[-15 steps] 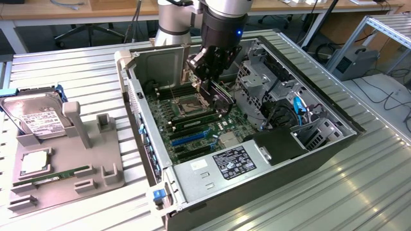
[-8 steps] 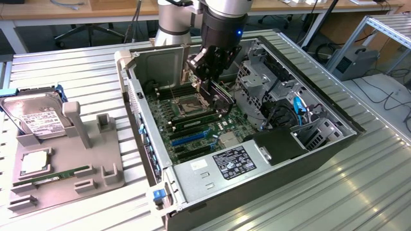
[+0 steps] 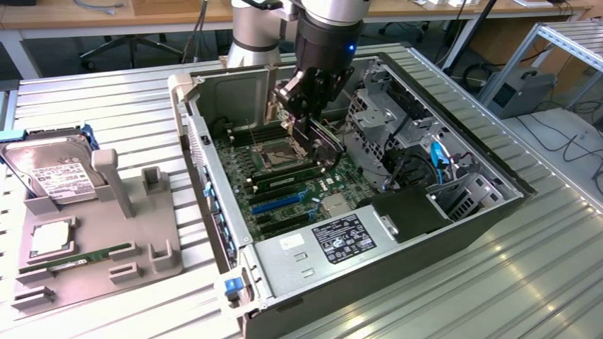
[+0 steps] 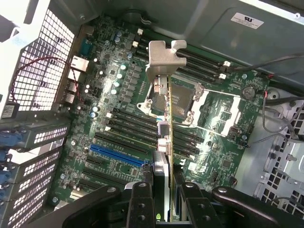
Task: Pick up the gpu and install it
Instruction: 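Insert the gpu into the slot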
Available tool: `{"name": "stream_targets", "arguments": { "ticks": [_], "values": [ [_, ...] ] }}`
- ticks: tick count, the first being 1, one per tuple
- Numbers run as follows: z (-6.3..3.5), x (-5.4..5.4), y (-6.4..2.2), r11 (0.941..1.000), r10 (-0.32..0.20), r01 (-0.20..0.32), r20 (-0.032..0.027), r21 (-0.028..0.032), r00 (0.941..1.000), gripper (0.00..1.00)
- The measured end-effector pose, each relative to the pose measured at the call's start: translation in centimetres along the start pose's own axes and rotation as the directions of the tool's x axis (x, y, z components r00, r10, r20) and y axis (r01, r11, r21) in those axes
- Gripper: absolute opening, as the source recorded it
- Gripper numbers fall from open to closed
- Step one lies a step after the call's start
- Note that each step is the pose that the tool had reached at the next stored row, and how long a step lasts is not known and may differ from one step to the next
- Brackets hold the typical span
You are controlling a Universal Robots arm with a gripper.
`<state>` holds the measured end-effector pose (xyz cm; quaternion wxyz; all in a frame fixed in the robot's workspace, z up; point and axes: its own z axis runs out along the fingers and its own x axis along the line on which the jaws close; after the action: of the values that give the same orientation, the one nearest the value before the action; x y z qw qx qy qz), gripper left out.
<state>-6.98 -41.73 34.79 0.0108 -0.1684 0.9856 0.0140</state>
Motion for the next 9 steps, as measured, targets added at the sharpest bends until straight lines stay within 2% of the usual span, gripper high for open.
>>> {"name": "stream_targets", "arguments": {
  "ticks": [9],
  "values": [
    [0.01, 0.00, 0.00, 0.9997, -0.025, 0.025, -0.0006, -0.0007, 0.9997, 0.27]
  ]
}}
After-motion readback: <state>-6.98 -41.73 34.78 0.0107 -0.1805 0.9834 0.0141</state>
